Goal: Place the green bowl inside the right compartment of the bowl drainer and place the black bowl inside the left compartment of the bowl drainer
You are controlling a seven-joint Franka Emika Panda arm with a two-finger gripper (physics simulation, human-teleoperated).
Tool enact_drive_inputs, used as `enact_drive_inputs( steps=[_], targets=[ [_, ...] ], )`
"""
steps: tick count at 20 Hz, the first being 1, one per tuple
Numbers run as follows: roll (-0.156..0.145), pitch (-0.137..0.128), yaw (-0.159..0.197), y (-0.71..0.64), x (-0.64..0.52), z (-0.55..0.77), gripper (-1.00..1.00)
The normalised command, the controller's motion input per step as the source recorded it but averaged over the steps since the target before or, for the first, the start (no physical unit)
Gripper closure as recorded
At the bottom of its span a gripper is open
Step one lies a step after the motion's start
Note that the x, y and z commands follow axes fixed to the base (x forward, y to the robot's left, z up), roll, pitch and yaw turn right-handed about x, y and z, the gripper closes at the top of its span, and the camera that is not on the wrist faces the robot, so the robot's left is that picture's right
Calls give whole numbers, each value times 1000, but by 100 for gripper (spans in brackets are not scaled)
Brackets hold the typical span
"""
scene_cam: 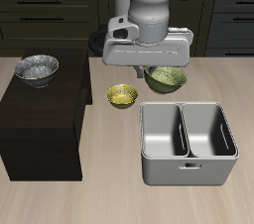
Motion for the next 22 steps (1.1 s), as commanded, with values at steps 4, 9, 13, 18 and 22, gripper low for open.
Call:
enact_drive_inputs(
  steps=[4, 9, 13, 18, 22],
  targets=[
    [-5, 33, 16, 23, 57, -299, 100],
    [20, 23, 8, 108, -1, -146, 100],
    [6, 14, 22, 103, -10, -134, 100],
    [-31, 15, 8, -82, 51, -109, 100],
    [-52, 22, 39, -66, 21, -115, 100]
  ],
)
